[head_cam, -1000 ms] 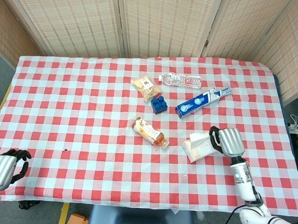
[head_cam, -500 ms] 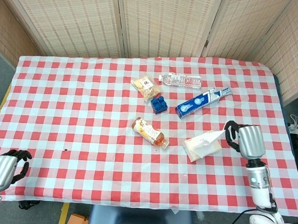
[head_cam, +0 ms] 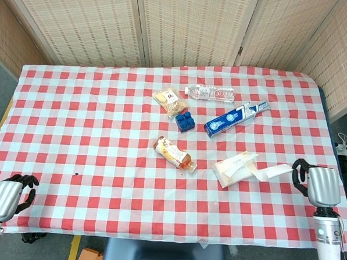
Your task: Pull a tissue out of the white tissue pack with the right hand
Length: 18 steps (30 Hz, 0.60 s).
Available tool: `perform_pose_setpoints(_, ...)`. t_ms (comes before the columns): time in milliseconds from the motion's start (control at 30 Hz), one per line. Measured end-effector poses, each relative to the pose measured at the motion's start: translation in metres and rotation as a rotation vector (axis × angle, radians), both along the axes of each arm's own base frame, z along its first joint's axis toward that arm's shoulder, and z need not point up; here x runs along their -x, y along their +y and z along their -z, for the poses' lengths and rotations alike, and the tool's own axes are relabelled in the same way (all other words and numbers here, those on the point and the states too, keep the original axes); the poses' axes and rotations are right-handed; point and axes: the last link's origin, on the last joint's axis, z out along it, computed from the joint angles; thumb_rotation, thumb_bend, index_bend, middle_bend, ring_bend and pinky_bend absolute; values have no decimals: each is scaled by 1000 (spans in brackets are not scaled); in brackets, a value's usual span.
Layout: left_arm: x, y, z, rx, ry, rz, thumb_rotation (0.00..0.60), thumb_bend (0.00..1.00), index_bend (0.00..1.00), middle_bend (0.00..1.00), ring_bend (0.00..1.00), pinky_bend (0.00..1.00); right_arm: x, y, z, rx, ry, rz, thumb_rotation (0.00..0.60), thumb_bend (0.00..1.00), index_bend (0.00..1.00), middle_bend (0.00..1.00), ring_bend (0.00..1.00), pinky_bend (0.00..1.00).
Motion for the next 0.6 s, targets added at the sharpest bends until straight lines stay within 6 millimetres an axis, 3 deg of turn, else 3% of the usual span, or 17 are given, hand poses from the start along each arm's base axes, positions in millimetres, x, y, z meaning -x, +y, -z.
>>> perform_pose_setpoints(67,0,0,0,0,0,0,600,524,484,509,416,609,0,2,-2,-4,-7,3,600,629,577,758,802,855)
perform_pose_setpoints(267,0,0,1,5,3,2,600,525,484,509,416,609,-2,9,-4,-31,-15,5,600,251,408,758,800,855)
perform_pose_setpoints(433,2,1,1,8,4,-3,600,524,484,509,416,609,-3,12,-1,-59,-4,23,600,114,319,757,800,855)
perform_pose_setpoints(600,4,2,1,9,3,-13,600,524,484,509,416,609,-5,12,0,-69,5,33,600,98,259,757,800,855)
